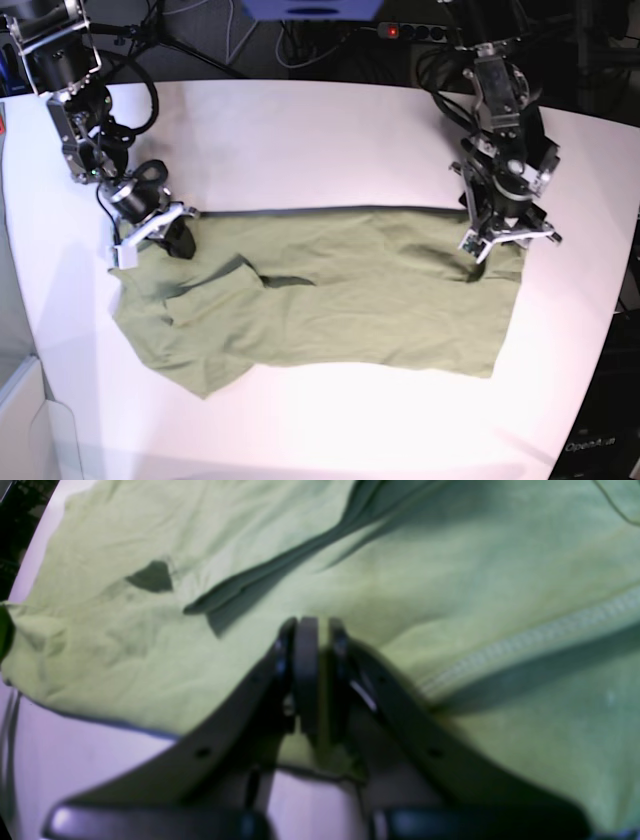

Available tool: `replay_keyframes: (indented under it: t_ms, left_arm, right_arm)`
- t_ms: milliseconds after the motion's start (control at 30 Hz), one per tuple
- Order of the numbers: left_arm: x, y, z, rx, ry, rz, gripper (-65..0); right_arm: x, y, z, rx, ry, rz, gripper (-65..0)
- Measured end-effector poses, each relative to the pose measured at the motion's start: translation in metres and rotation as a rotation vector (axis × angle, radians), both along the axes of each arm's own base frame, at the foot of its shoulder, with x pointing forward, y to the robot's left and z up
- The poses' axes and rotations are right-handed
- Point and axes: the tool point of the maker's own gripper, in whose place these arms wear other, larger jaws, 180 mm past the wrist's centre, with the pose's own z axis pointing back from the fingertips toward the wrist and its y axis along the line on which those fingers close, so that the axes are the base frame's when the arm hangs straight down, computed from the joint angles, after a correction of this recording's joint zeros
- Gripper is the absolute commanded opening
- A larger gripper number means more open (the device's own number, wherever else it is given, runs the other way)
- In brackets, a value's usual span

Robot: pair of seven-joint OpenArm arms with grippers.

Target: Fold the T-shirt properly

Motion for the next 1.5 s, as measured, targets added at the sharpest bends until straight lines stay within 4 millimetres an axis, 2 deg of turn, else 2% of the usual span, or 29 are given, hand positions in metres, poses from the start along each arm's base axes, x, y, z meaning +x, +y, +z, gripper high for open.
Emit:
replay_keyframes:
  t_ms: [133,233,367,500,633,1000,1133,1333,1400,1500]
  left_arm:
    - [0.012,0.01,0.012,-0.001,-0.043,0.033,-37.8]
    - [0.011,0.016,0.013,0.003,-0.042,0.052,-37.8]
    - [0.01,0.012,-0.006,-0.025,0.005,0.049,-37.8]
    - [0.008,0.008,-0.016,-0.056,0.026,0.053,-37.8]
    - [0.015,0.003,-0.012,-0.095,0.003,0.053,-37.8]
    - [0.016,0.004,-0.012,-0.097,0.002,0.053,-37.8]
    - [0.011,0.001,-0.027,-0.114,0.042,0.055,-37.9]
    - [0.018,-0.001,-0.029,-0.127,0.043,0.054,-38.2]
    - [0.018,-0.001,-0.029,-0.127,0.043,0.055,-40.7]
    - [0.018,-0.001,-0.028,-0.127,0.042,0.055,-54.9]
  right_arm:
    - [0.0,0.0,0.0,0.0,0.0,0.0,-62.2]
    - [0.0,0.0,0.0,0.001,-0.001,0.0,-62.2]
    - [0.0,0.0,0.0,0.0,0.0,0.001,-62.2]
    - [0.0,0.0,0.0,0.0,0.0,0.001,-62.2]
    - [0.0,0.001,0.0,0.001,0.0,0.001,-62.2]
    - [-0.001,0.001,0.0,0.0,0.001,0.002,-62.2]
    - [0.0,0.001,0.0,0.0,0.001,0.002,-62.2]
    - [-0.001,0.001,-0.001,0.0,0.003,0.003,-62.2]
    - [-0.002,0.001,-0.001,0.001,0.004,0.003,-62.2]
    - [-0.003,0.001,-0.002,0.001,0.005,0.003,-62.2]
